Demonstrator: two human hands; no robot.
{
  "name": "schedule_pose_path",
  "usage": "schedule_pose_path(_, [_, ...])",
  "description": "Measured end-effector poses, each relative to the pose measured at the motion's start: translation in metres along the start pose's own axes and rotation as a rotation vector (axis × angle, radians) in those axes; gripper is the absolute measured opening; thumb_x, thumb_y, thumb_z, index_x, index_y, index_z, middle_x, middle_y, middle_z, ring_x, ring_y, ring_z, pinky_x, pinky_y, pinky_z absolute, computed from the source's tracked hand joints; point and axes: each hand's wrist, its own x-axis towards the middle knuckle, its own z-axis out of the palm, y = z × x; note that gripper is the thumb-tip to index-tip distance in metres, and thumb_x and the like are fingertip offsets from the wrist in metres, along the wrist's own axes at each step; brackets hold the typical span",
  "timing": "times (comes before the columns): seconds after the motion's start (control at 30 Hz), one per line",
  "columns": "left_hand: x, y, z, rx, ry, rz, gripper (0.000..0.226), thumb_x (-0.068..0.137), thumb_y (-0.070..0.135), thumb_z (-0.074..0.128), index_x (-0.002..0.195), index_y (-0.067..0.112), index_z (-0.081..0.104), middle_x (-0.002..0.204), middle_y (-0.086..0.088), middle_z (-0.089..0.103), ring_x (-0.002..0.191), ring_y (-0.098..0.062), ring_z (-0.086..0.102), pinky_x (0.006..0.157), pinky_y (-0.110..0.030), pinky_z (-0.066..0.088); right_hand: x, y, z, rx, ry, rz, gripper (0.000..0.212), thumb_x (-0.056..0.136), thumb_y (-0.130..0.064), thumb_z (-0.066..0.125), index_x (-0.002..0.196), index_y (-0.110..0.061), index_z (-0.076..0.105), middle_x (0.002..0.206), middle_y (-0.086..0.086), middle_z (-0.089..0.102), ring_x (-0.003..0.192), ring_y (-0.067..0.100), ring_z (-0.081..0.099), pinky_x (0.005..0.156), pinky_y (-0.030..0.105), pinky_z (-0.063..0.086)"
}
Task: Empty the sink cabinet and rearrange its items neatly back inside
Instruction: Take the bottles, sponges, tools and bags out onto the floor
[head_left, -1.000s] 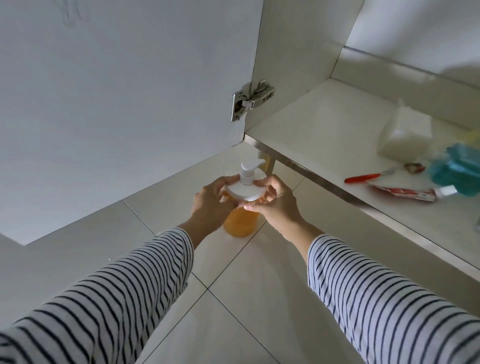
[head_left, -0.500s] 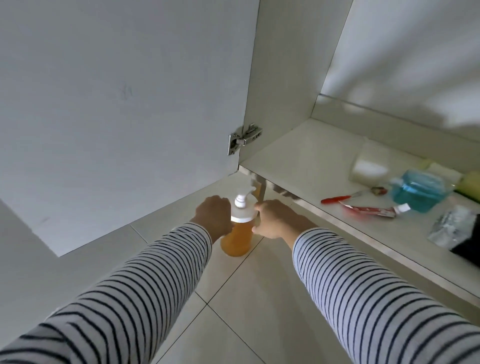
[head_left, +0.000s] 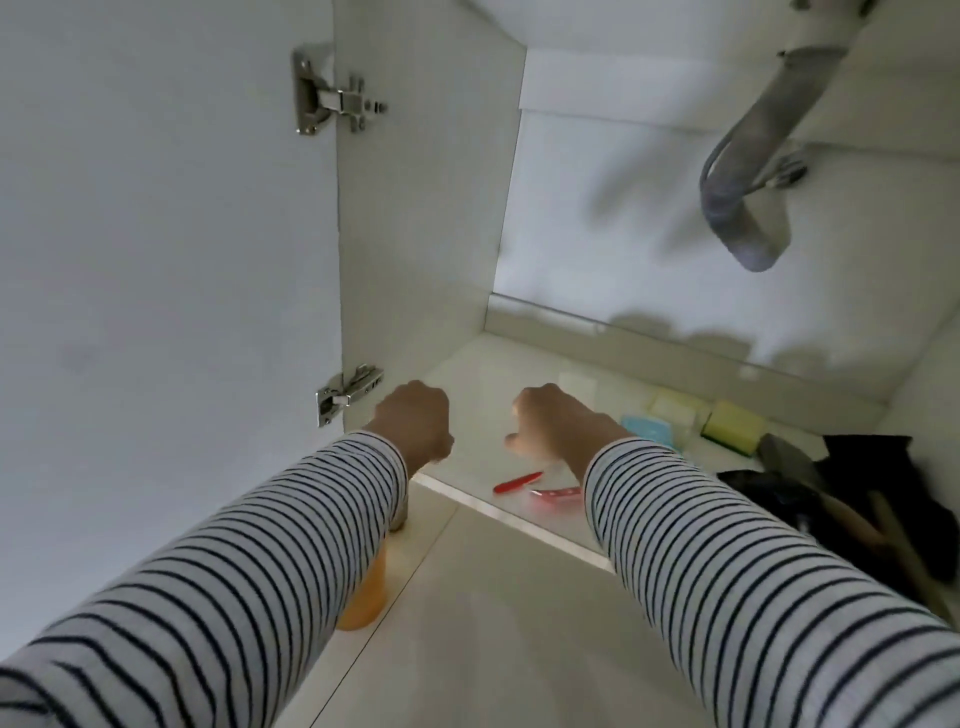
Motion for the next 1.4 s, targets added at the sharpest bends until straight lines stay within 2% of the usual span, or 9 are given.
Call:
schedule_pose_path(0.13, [0.033, 0.043, -0.009, -0.105, 0.001, 0.07, 0.059, 0.089, 0.043, 0.057, 0.137, 0.012, 0.043, 0.136, -0.011, 0.048, 0.123, -0.026, 0.048, 0.099, -0.035, 0.042, 0.018, 0.05, -0.015, 0.104, 0.073, 0.08, 0.047, 0.089, -0.03, 0.055, 0.129, -0.006, 0.051, 0.128, 0.013, 0.056, 0.113, 0.026, 0.056, 0.086, 0.03, 0.045])
schedule_pose_path(0.23, [0.063, 0.067, -0.002, -0.185, -0.034, 0.107, 0.067, 0.089, 0.047, 0.054, 0.145, 0.017, 0.031, 0.144, -0.01, 0.041, 0.132, -0.025, 0.041, 0.105, -0.036, 0.037, 0.035, 0.086, -0.013, 0.245, 0.103, 0.131, 0.06, 0.09, -0.035, 0.056, 0.143, -0.015, 0.037, 0.142, 0.011, 0.046, 0.13, 0.024, 0.044, 0.102, 0.03, 0.038])
schedule_pose_path(0.47, [0.147, 0.104, 0.045, -0.388, -0.163, 0.12, 0.066, 0.093, 0.05, 0.045, 0.149, 0.027, 0.017, 0.149, -0.008, 0.036, 0.135, -0.026, 0.036, 0.109, -0.036, 0.033, 0.099, 0.157, 0.019, 0.52, 0.165, 0.183, 0.065, 0.089, -0.036, 0.06, 0.145, -0.024, 0.031, 0.146, 0.008, 0.042, 0.134, 0.023, 0.039, 0.104, 0.027, 0.034])
schedule_pose_path(0.67, [0.199, 0.124, 0.093, -0.6, -0.274, 0.08, 0.06, 0.094, 0.051, 0.039, 0.148, 0.038, 0.013, 0.151, -0.007, 0.033, 0.133, -0.028, 0.04, 0.109, -0.037, 0.033, 0.146, 0.184, 0.041, 0.63, 0.107, 0.187, 0.068, 0.085, -0.033, 0.066, 0.144, -0.027, 0.034, 0.146, 0.005, 0.041, 0.13, 0.022, 0.044, 0.098, 0.026, 0.037])
schedule_pose_path(0.87, [0.21, 0.128, 0.118, -0.986, -0.293, 0.094, 0.052, 0.099, 0.041, 0.033, 0.148, 0.038, 0.013, 0.158, 0.0, 0.014, 0.145, -0.023, 0.017, 0.117, -0.043, 0.019, 0.179, 0.188, 0.048, 0.652, -0.008, 0.21, 0.07, 0.082, -0.04, 0.069, 0.143, -0.031, 0.037, 0.15, 0.001, 0.037, 0.132, 0.024, 0.043, 0.106, 0.034, 0.038])
schedule_pose_path(1.03, [0.196, 0.121, 0.117, -1.292, -0.209, 0.018, 0.049, 0.099, 0.033, 0.041, 0.144, 0.041, 0.026, 0.152, -0.002, 0.031, 0.134, -0.025, 0.037, 0.11, -0.046, 0.033, 0.177, 0.184, 0.056, 0.799, 0.061, 0.168, 0.07, 0.079, -0.03, 0.074, 0.14, -0.038, 0.04, 0.148, 0.004, 0.04, 0.133, 0.023, 0.042, 0.104, 0.03, 0.038])
schedule_pose_path(1.13, [0.184, 0.106, 0.107, -1.422, -0.11, 0.018, 0.051, 0.096, 0.023, 0.049, 0.143, 0.036, 0.033, 0.132, -0.007, 0.054, 0.108, -0.025, 0.057, 0.082, -0.037, 0.049, 0.171, 0.17, 0.056, 0.845, 0.15, 0.087, 0.07, 0.077, -0.025, 0.076, 0.133, -0.049, 0.043, 0.146, -0.001, 0.044, 0.132, 0.018, 0.041, 0.107, 0.037, 0.041])
schedule_pose_path(1.27, [0.153, 0.072, 0.085, -1.479, 0.003, 0.091, 0.049, 0.09, 0.021, 0.061, 0.131, 0.042, 0.044, 0.138, -0.004, 0.05, 0.123, -0.023, 0.05, 0.08, -0.037, 0.049, 0.15, 0.134, 0.049, 0.917, 0.23, -0.053, 0.067, 0.073, -0.021, 0.079, 0.123, -0.055, 0.05, 0.137, -0.006, 0.054, 0.112, 0.015, 0.059, 0.1, 0.036, 0.048])
schedule_pose_path(1.4, [0.097, 0.025, 0.053, -1.443, 0.112, 0.164, 0.037, 0.086, 0.014, 0.064, 0.107, 0.042, 0.05, 0.114, 0.014, 0.054, 0.102, -0.001, 0.052, 0.077, -0.032, 0.053, 0.112, 0.082, 0.033, 1.036, 0.225, -0.247, 0.057, 0.074, -0.006, 0.077, 0.117, -0.039, 0.061, 0.121, -0.004, 0.064, 0.09, 0.012, 0.069, 0.08, 0.03, 0.058])
